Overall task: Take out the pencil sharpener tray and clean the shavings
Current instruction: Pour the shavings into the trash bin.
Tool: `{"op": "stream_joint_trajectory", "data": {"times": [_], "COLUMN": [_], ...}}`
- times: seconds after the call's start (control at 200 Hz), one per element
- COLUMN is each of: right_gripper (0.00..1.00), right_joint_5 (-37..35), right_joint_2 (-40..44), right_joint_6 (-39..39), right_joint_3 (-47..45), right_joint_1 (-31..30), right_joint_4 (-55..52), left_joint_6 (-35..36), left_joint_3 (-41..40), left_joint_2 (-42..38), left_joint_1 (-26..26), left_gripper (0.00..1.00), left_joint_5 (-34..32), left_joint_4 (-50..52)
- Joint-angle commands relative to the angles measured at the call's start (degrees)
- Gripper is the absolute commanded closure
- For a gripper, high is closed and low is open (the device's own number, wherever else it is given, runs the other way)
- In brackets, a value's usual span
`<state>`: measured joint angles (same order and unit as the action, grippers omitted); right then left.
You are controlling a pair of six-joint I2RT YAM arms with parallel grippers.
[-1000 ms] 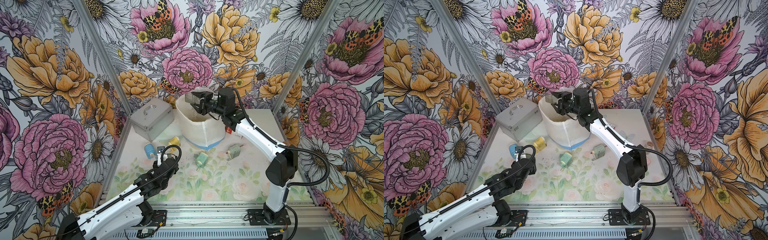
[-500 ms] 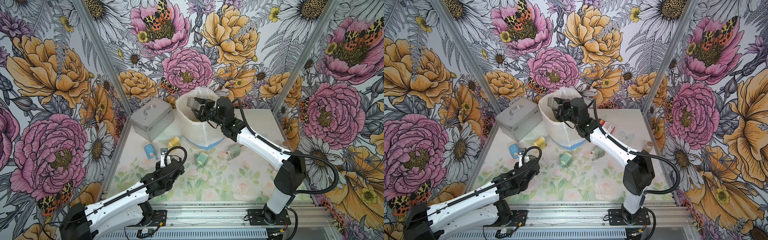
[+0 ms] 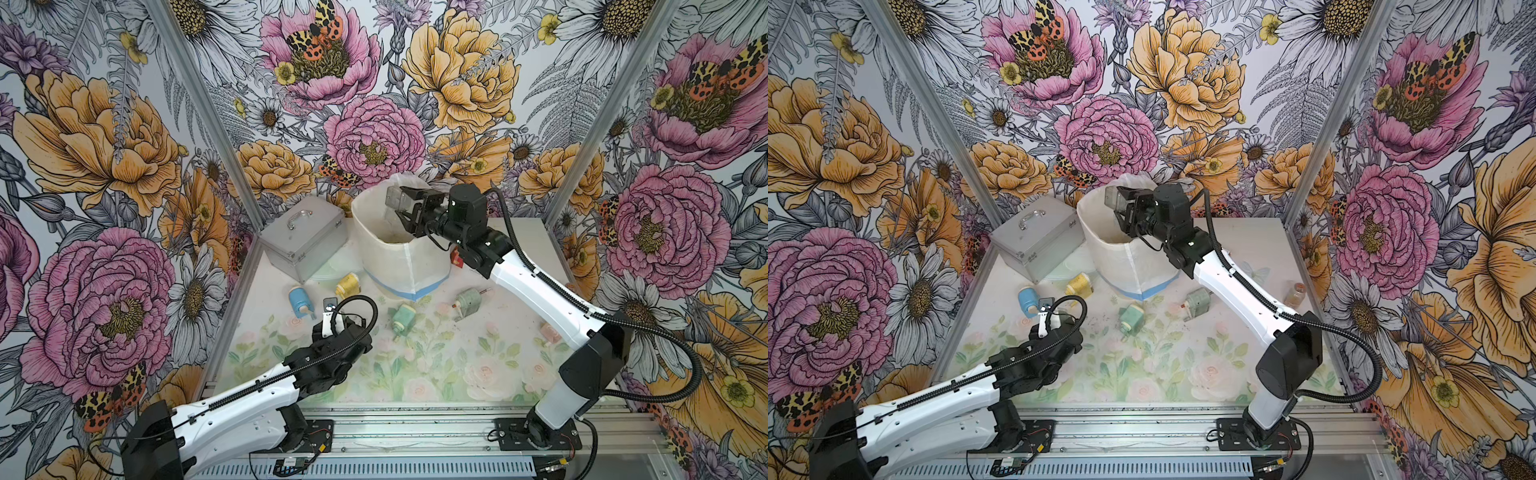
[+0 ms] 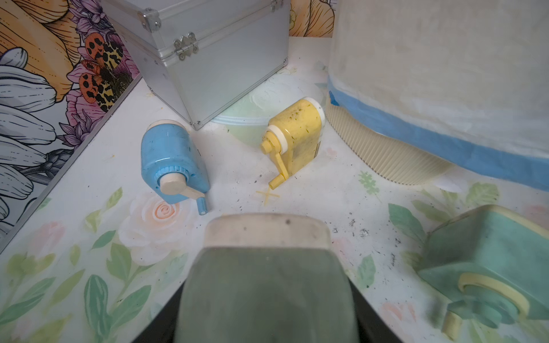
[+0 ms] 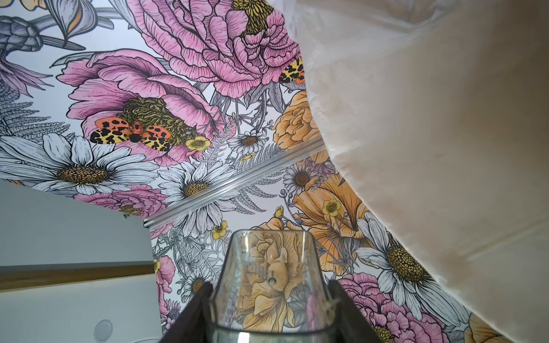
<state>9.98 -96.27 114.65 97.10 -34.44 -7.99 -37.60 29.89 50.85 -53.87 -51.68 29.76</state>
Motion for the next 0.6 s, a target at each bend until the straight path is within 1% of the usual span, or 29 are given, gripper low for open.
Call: {"op": "stream_joint_trajectory", "data": {"times": [0.0, 0.09, 0.155, 0.205, 0.26, 0.355, 0.455, 0.51, 0.596], "right_gripper": [0.76, 0.76, 0.76, 0.75, 0.75, 0.75, 0.75, 0.75, 0.75], "right_joint_5": [4.12, 6.86, 7.33, 7.18, 6.9, 8.19, 12.98, 15.41, 15.2], "right_joint_2": [-2.1, -3.57, -2.95, -2.46, -2.01, -2.46, -5.28, -6.67, -6.64], "right_joint_6": [-4.82, -11.58, -15.33, -18.74, -21.45, -26.51, -33.69, -37.56, -43.65], "right_joint_3": [3.4, 4.68, 2.62, 1.5, -0.11, -0.87, 2.4, 4.3, 5.42], "right_joint_1": [1.67, 2.43, 2.53, 2.87, 3.28, 4.34, 5.23, 5.29, 5.22], "right_joint_4": [-2.29, -2.65, -3.15, -4.27, -4.7, -4.75, -4.75, -4.87, -6.31], "left_joint_6": [-0.56, 1.02, 2.44, 2.49, 1.42, -0.73, -4.01, -4.86, -6.22], "left_joint_3": [-0.49, -3.13, -5.33, -5.63, -5.93, -6.05, -6.53, -7.71, -8.87], "left_joint_2": [-1.72, -1.37, -1.41, -1.66, -2.14, -1.84, -0.28, 0.7, 3.18], "left_joint_1": [0.96, 1.91, 2.23, 2.74, 3.43, 6.34, 8.86, 9.88, 11.0], "left_gripper": [1.0, 1.0, 1.0, 1.0, 1.0, 1.0, 1.0, 1.0, 1.0], "left_joint_5": [-1.97, -1.82, -1.58, -2.19, -2.8, -1.99, -1.11, 0.29, 1.8], "left_joint_4": [-0.72, -3.99, -7.1, -7.11, -7.18, -7.7, -8.59, -11.32, -14.46]}}
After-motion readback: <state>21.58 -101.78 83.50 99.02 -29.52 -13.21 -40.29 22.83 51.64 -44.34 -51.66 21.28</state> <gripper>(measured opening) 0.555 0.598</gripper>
